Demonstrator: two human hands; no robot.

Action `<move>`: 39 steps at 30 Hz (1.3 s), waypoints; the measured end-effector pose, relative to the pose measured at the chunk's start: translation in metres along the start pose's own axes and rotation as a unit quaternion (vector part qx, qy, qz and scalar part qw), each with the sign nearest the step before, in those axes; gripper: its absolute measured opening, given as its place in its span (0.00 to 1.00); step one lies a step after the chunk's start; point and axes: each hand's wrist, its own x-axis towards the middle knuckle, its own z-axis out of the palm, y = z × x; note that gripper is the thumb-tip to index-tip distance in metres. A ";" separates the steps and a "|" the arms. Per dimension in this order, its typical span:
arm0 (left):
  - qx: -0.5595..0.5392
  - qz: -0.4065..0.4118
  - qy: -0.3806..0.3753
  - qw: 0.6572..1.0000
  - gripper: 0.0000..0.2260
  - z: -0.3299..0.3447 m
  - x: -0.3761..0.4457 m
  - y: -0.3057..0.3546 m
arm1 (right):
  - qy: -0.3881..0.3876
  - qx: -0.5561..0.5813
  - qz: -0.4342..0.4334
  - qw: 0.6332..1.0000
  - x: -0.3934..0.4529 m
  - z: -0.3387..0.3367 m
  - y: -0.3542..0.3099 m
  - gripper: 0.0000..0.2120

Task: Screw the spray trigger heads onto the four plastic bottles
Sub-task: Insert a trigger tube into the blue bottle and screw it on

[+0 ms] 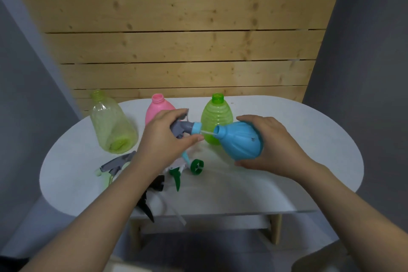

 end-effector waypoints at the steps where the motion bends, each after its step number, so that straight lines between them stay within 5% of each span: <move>1: -0.007 0.006 -0.022 1.000 0.30 0.003 -0.001 0.002 | -0.006 -0.001 -0.008 1.000 0.000 0.001 -0.003 0.42; 12: -0.219 -0.146 -0.200 0.944 0.23 0.002 0.005 0.003 | -0.063 -0.020 -0.054 0.996 0.005 0.003 -0.009 0.40; 16: -0.209 -0.160 -0.266 0.927 0.15 0.000 0.005 -0.003 | -0.074 -0.027 -0.060 0.995 0.007 0.005 -0.012 0.39; 22: -0.213 -0.097 -0.199 0.952 0.15 0.008 -0.001 -0.001 | -0.104 0.021 -0.027 0.994 0.012 0.002 -0.011 0.38; 28: -0.192 -0.152 -0.302 0.921 0.11 0.003 0.001 0.000 | -0.147 0.011 -0.037 0.988 0.014 0.006 -0.014 0.40; 39: -0.267 -0.239 -0.222 0.907 0.07 0.005 0.005 -0.003 | -0.119 0.205 0.057 0.970 0.014 -0.011 -0.001 0.42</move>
